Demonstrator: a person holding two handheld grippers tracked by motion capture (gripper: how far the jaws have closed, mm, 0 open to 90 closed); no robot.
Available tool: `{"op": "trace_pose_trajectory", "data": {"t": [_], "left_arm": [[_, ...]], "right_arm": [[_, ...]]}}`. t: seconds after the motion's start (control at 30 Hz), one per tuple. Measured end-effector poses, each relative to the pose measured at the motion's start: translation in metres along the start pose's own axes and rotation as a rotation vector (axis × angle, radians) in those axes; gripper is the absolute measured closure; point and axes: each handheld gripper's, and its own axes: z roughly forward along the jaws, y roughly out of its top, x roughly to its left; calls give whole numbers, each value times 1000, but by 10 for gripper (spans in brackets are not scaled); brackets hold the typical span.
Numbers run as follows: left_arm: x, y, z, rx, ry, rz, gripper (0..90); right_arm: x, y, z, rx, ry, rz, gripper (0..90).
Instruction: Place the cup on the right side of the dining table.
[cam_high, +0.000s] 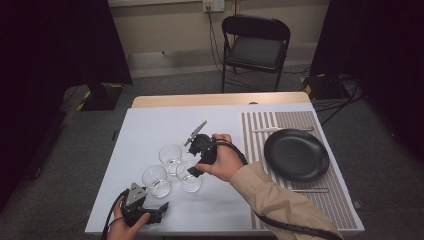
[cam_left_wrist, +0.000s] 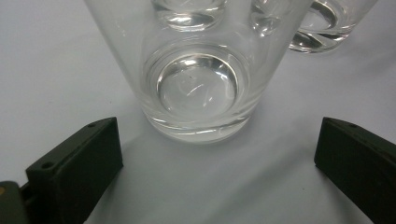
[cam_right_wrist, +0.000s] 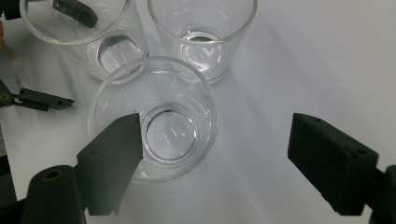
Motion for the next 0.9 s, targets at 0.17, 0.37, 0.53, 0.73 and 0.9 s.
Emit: {"op": "trace_pose_trajectory", "data": {"t": [0.17, 0.37, 0.53, 0.73, 0.9], "left_arm": [[0, 0, 0, 1, 0, 1, 1], [0, 0, 0, 0, -1, -1, 1], [0, 0, 0, 0, -1, -1, 1], [0, 0, 0, 0, 0, 1, 1], [0, 0, 0, 0, -1, -1, 1]], "right_arm": [[-1, 1, 3, 4, -9, 3, 176], [-1, 1, 8, 11, -11, 6, 183], [-2, 1, 12, 15, -13, 10, 191], [-2, 2, 16, 20, -12, 16, 212], [-2, 1, 20, 31, -10, 16, 245]]}}
